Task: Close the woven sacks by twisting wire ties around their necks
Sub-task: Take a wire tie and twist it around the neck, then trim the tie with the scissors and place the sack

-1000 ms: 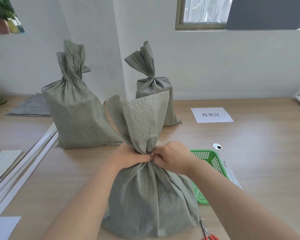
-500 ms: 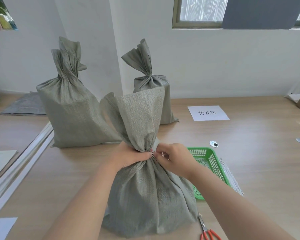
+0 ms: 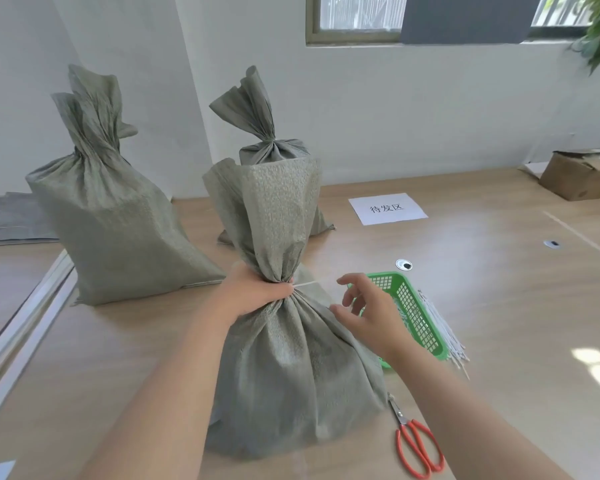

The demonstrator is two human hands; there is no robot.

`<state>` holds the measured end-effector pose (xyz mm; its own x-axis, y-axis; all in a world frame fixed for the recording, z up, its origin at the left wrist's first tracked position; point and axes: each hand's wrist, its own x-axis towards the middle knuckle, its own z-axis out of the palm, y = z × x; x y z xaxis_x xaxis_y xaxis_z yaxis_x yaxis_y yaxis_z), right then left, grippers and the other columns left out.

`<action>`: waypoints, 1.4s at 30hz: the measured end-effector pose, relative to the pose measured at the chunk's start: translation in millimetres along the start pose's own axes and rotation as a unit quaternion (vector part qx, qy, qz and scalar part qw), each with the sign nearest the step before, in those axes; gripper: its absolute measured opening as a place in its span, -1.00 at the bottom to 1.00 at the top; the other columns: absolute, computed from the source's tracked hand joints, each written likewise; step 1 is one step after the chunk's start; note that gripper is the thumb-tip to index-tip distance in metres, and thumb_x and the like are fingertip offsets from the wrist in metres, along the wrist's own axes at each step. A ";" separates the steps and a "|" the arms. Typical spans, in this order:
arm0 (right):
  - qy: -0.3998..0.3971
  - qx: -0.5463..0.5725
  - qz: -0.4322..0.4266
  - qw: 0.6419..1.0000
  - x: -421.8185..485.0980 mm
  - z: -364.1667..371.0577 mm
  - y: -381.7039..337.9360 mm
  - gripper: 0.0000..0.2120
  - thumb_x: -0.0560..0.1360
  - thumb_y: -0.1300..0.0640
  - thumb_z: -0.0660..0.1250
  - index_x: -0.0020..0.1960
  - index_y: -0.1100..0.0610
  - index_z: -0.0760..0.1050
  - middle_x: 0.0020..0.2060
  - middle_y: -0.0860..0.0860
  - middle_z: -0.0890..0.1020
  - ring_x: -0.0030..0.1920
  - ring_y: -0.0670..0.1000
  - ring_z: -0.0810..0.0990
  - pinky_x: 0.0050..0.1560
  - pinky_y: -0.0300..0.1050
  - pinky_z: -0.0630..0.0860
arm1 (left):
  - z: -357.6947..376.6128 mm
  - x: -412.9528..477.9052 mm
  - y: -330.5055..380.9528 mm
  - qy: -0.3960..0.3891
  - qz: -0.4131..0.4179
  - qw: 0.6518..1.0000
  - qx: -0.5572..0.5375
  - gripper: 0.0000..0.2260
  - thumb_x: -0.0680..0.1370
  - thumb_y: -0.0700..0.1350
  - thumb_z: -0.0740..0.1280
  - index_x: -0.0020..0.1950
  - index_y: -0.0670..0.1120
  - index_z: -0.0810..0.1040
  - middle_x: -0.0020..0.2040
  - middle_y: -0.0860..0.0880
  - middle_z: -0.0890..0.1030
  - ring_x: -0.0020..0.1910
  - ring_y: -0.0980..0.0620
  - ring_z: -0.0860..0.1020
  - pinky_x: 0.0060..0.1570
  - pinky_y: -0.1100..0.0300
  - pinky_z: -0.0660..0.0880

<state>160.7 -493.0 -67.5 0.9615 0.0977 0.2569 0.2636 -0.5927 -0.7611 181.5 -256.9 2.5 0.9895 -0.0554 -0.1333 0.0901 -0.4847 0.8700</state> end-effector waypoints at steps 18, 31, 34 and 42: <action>-0.113 -0.019 0.109 0.987 -99.8 -15.6 122.7 -0.65 0.42 -0.03 0.43 0.17 -0.10 0.44 -0.13 -0.14 0.56 -0.19 -0.12 0.58 -0.12 -0.19 0.50 | 35.1 -26.7 17.9 0.170 -0.054 0.978 0.110 -0.85 0.45 0.00 0.50 -0.05 -0.01 0.64 -0.09 0.03 0.68 -0.08 0.11 0.60 0.04 0.07 0.56; -0.178 -0.087 0.251 0.947 -147.9 17.6 174.7 -0.61 0.43 0.05 0.39 0.24 0.03 0.47 -0.06 -0.02 0.60 -0.03 0.03 0.58 -0.08 -0.13 0.40 | 42.8 -15.5 9.7 0.198 -0.028 0.961 0.189 -0.73 0.45 -0.01 0.44 -0.25 -0.21 0.55 -0.30 -0.18 0.62 -0.20 -0.17 0.60 -0.18 -0.04 0.53; -0.193 -0.151 0.280 0.928 -156.1 24.8 184.4 -0.61 0.46 0.09 0.35 0.27 0.08 0.44 0.05 0.07 0.61 0.13 0.12 0.56 0.03 -0.09 0.44 | 43.1 -12.3 6.4 0.196 -0.020 0.959 0.203 -0.71 0.45 0.00 0.43 -0.25 -0.22 0.54 -0.31 -0.19 0.60 -0.22 -0.18 0.59 -0.23 0.00 0.50; -0.181 -0.258 0.301 0.900 -172.9 42.5 195.2 -0.76 0.60 0.04 0.19 0.17 0.18 0.40 0.11 0.19 0.52 0.13 0.27 0.55 0.03 0.05 0.44 | 40.5 -10.7 -1.1 0.200 -0.018 0.963 0.177 -0.75 0.44 -0.02 0.43 -0.27 -0.19 0.54 -0.33 -0.11 0.56 -0.17 -0.17 0.57 -0.21 0.08 0.42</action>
<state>49.2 -591.6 -285.8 0.9047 -0.1665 -0.3921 -0.2949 -0.9090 -0.2944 166.2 -291.1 -16.3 0.9571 0.2739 0.0950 0.1514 -0.7515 0.6421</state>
